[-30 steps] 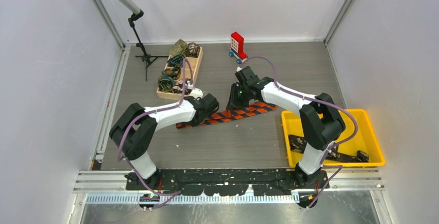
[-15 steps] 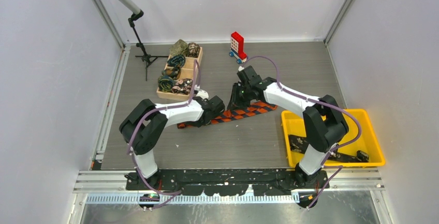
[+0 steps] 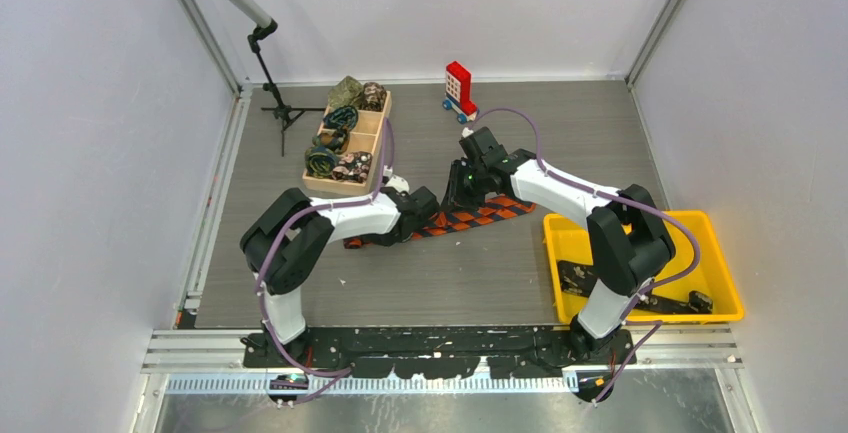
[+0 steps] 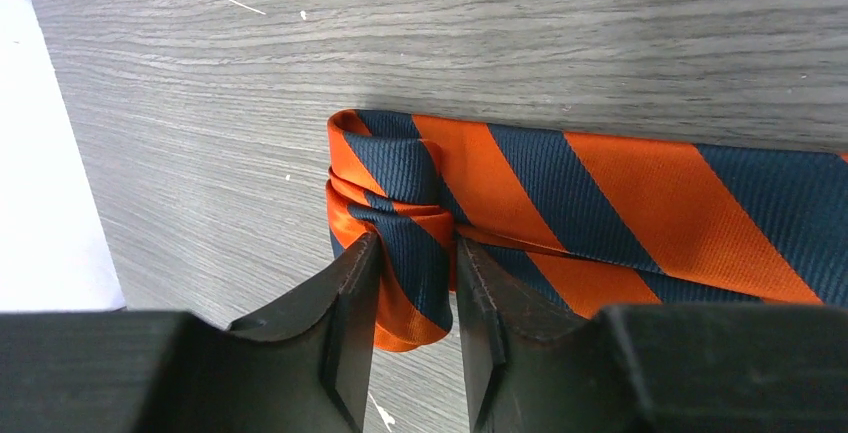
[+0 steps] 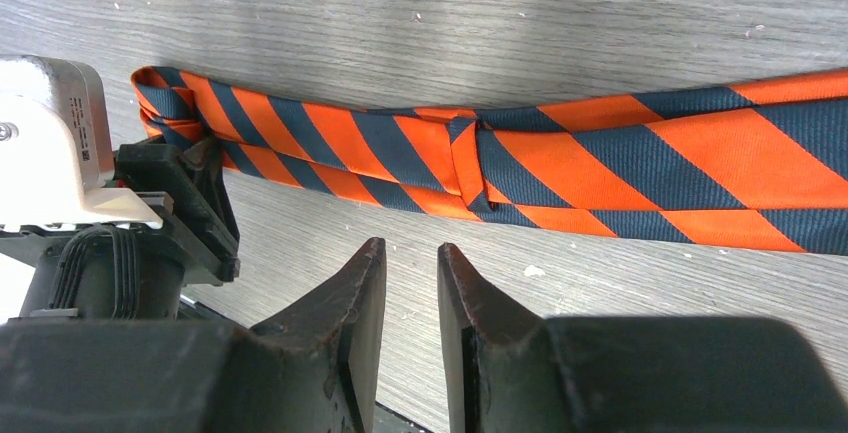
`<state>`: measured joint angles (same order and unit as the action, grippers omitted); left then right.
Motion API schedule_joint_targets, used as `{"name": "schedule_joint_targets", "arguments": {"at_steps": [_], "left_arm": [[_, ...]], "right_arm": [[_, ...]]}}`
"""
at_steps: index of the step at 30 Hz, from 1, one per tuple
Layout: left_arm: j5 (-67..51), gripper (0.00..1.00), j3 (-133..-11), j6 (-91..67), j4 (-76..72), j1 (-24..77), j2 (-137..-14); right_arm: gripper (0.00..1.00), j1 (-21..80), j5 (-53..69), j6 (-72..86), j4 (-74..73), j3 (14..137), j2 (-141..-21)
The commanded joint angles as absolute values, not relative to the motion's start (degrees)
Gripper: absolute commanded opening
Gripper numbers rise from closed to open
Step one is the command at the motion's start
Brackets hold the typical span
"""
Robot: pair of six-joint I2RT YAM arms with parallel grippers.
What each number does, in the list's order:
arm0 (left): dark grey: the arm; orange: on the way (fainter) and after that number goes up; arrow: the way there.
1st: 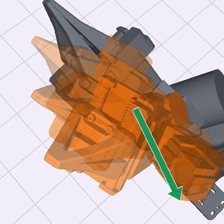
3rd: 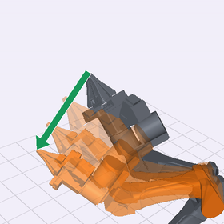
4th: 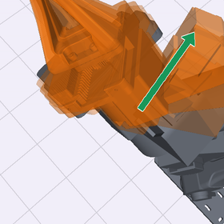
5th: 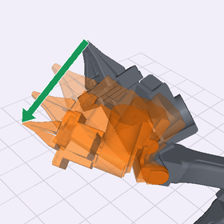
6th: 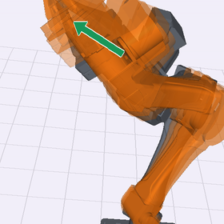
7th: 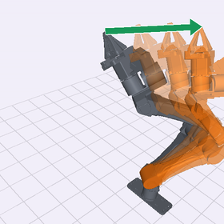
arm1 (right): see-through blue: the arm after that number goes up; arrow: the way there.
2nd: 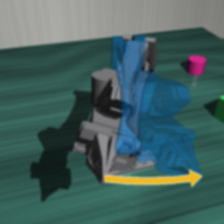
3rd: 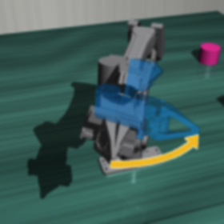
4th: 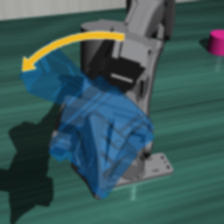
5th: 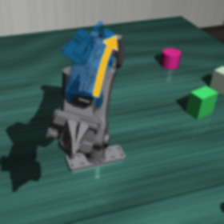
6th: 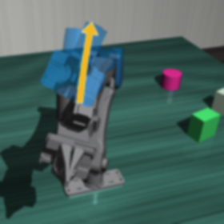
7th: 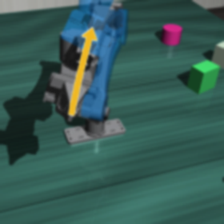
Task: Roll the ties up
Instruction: Roll the tie at the center of the board.
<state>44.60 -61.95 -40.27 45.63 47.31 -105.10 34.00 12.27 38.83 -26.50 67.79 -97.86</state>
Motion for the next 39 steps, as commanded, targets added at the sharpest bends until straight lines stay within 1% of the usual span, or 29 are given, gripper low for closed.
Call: {"name": "schedule_joint_targets", "arguments": {"at_steps": [1,16,25,39], "left_arm": [[40.16,0.36,-63.51,-42.19,42.77,47.61,-106.54],[34.93,0.43,-65.03,-41.94,43.76,47.55,-102.29],[33.67,0.47,-65.3,-42.1,44.46,47.55,-99.77],[34.1,0.47,-65.83,-41.57,45.7,47.3,-96.13]], "right_arm": [[0.31,33.75,12.38,37.79,-26.22,67.63,-94.42],[0.31,33.75,13.29,38.25,-26.35,68.93,-94.73],[0.34,33.88,14.06,38.47,-26.73,70.28,-95.33],[0.34,35.42,14.47,38.87,-26.99,72.57,-96.65]]}}
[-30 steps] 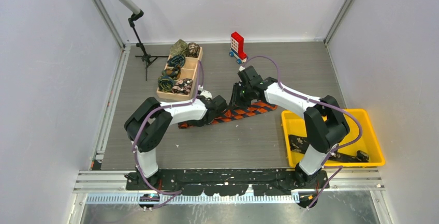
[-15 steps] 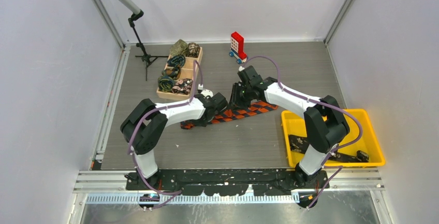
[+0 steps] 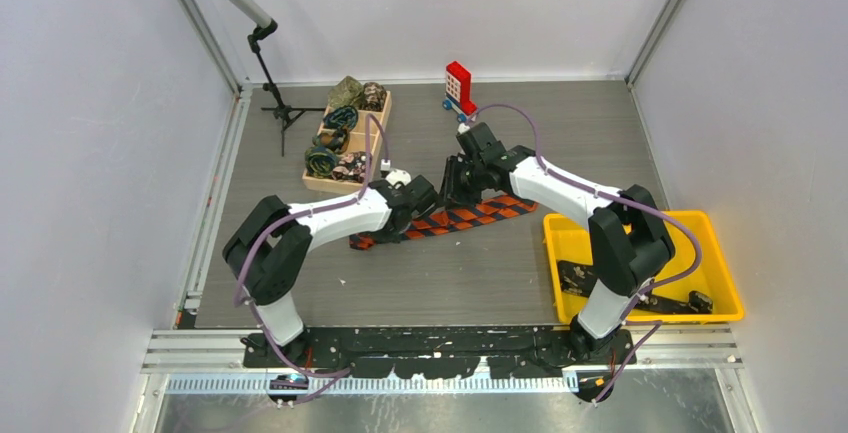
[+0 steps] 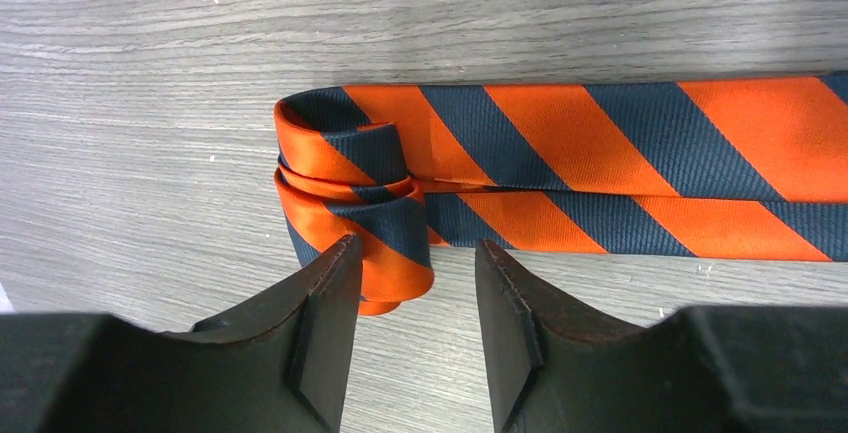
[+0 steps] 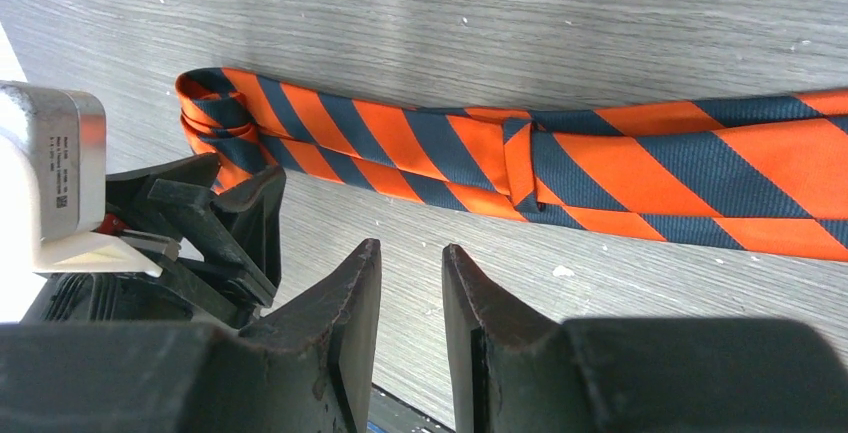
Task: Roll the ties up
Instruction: Roll the tie at the center of the board.
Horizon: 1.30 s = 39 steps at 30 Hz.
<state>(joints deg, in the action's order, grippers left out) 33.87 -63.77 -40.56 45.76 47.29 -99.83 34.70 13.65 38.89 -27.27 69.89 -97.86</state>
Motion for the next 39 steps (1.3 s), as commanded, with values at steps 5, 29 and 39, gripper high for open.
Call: {"name": "schedule_joint_targets", "arguments": {"at_steps": [5,29,39], "left_arm": [[34.01,0.46,-65.59,-41.32,45.7,46.7,-94.65],[27.29,0.51,-50.24,-34.44,39.99,37.19,-69.27],[10.8,0.54,-37.75,-34.72,31.09,21.91,-56.94]], "right_arm": [[0.34,36.11,14.41,39.1,-27.03,73.41,-97.19],[0.35,45.46,13.93,41.27,-25.59,81.59,-105.0],[0.34,50.83,13.88,41.92,-26.0,90.6,-113.55]]}}
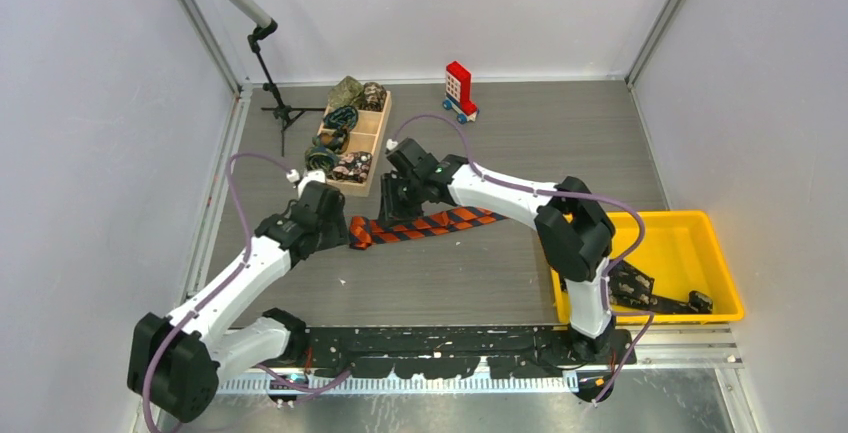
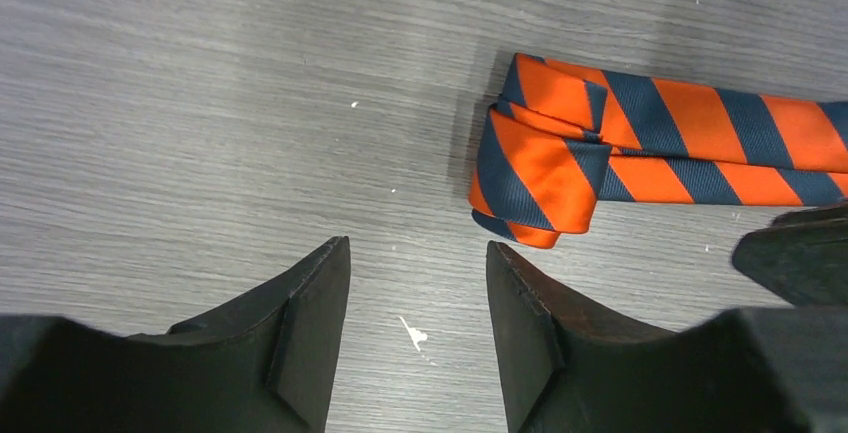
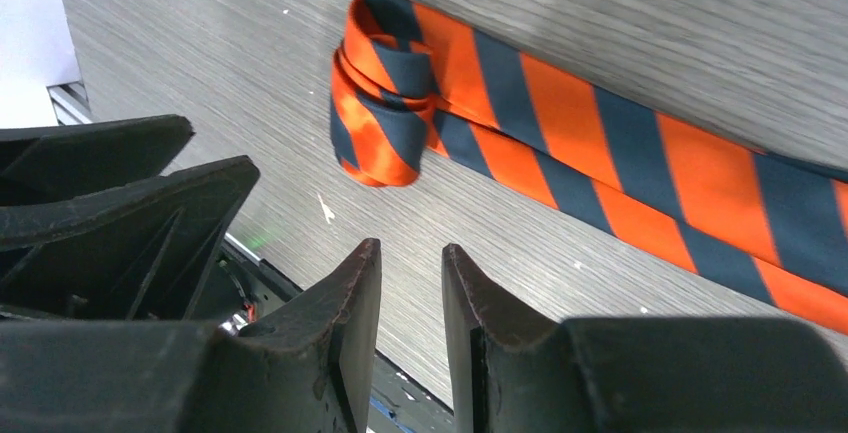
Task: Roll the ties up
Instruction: Roll the tie at the center of the board.
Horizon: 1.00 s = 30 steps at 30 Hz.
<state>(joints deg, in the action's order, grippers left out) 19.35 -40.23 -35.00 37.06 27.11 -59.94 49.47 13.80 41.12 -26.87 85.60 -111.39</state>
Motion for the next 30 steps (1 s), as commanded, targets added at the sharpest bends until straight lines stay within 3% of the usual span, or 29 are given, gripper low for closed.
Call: {"name": "schedule_joint_targets", "arguments": {"at_steps": [1,12,30], "left_arm": [[9.53,0.54,-37.11,-34.72,30.61,20.56,-56.61],[0.35,0.53,-31.74,-35.63,23.44,12.85,-55.44],[-2.44,0.52,-26.67,-35.18,18.47,12.57,-51.36]], "right_arm": [[0.33,51.19,13.94,41.92,-26.06,91.47,-114.41],[0.3,53.05,14.02,42.19,-27.1,97.9,-121.97],[0.28,53.09,13.42,40.7,-27.04,98.88,-124.89]]}}
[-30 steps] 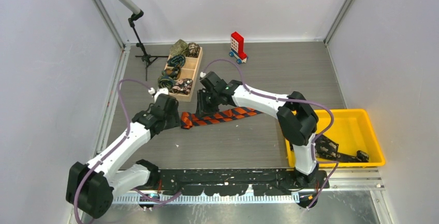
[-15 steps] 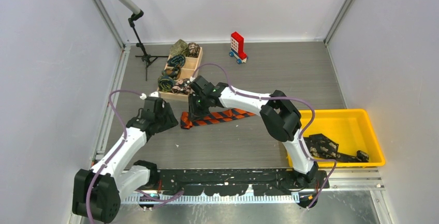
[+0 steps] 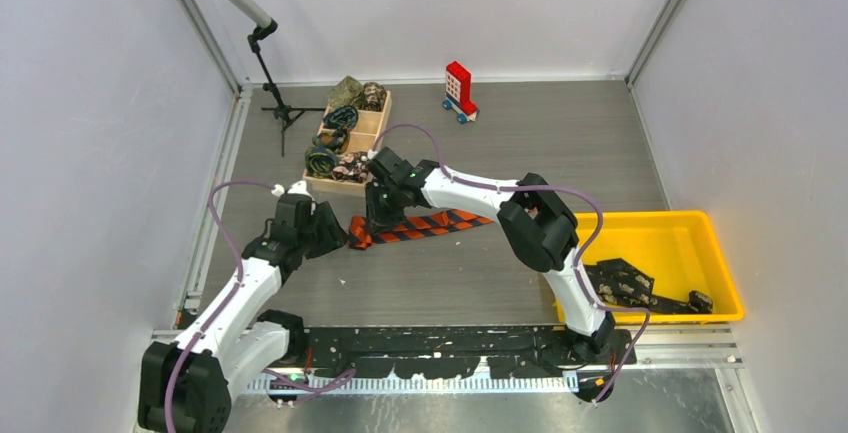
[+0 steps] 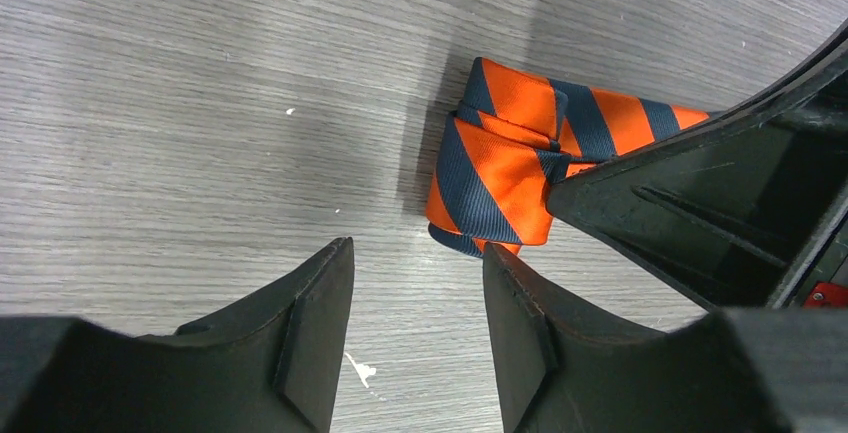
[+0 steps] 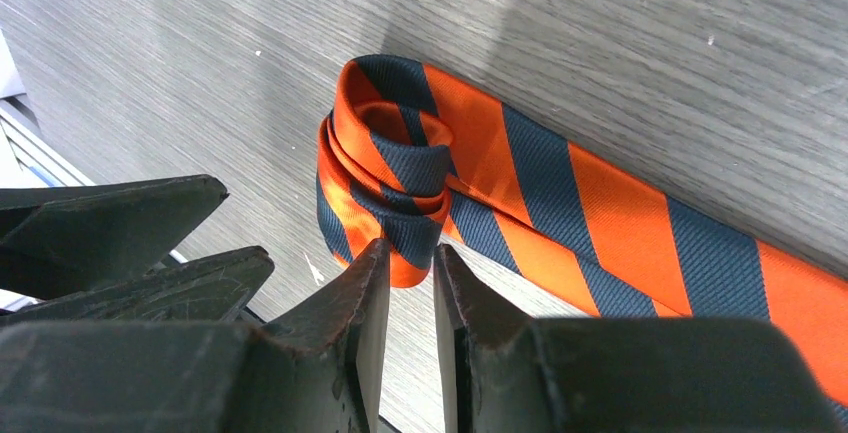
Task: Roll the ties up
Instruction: Roll the tie at the center of the board.
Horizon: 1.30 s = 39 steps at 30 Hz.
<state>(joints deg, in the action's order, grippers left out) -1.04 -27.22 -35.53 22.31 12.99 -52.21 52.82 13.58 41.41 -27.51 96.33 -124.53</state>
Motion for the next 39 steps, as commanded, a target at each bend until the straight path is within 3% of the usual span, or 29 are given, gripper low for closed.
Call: {"name": "schedule_joint_targets", "arguments": {"at_steps": [1,8,14,28,39], "left_arm": [[-2.52,0.52,-26.56,-35.21,18.26,12.57,-51.44],[-3.01,0.51,-26.04,-35.49,17.28,12.61,-51.66],[-3.16,0.51,-25.84,-35.53,16.85,12.6,-52.1],[-4.21,0.54,-25.14,-35.69,12.76,12.65,-55.09],[-6.49,0.64,-24.84,-35.42,8.41,12.63,-58.59]], "right_arm": [[0.29,53.09,13.52,40.76,-26.81,98.85,-124.89],[0.35,53.08,13.8,40.69,-26.42,99.22,-124.86],[0.35,53.07,13.51,40.51,-26.41,99.51,-125.73],[0.25,52.21,12.44,39.99,-26.37,97.27,-125.79],[0.21,51.34,12.74,39.55,-25.54,95.05,-125.24]]}}
